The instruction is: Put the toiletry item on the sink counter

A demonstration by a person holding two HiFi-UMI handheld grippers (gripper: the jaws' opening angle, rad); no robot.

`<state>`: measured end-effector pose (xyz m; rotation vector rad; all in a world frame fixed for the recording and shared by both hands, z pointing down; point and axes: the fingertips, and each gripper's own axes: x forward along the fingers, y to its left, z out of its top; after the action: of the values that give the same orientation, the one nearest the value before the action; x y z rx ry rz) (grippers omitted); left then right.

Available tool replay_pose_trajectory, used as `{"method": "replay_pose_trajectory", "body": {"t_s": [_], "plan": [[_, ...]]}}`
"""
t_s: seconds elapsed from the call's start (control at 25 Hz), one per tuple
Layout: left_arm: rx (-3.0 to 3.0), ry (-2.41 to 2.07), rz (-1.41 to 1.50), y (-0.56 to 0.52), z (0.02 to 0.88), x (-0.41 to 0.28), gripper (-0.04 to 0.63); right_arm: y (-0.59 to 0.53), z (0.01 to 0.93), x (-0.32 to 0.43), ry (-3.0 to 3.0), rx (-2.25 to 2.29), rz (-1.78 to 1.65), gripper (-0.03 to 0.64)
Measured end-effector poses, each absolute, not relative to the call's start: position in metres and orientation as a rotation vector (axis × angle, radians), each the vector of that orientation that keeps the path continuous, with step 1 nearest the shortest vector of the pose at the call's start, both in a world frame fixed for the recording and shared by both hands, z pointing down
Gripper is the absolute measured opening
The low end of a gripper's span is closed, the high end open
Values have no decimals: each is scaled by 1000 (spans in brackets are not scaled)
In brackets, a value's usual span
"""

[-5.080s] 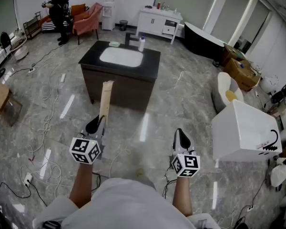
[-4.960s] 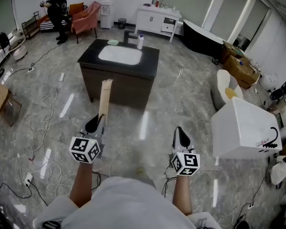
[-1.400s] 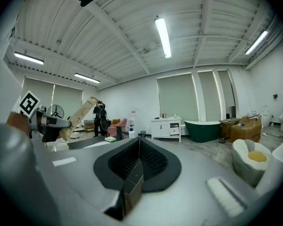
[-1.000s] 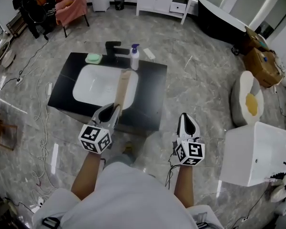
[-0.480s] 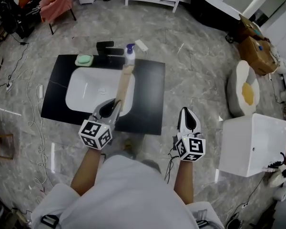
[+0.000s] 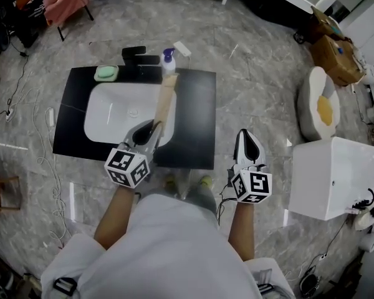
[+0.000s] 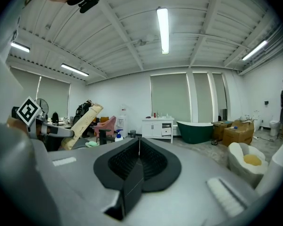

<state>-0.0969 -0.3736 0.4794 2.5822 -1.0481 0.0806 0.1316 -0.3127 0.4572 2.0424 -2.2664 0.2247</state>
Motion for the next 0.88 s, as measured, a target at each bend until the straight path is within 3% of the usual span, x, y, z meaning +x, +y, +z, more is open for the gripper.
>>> {"method": "replay_pose_trajectory", "body": {"t_s": [0.88], "plan": [[2545,-1125,158,-408,498,-29,49,-361,451,187,-2372,1976,159,5]]}}
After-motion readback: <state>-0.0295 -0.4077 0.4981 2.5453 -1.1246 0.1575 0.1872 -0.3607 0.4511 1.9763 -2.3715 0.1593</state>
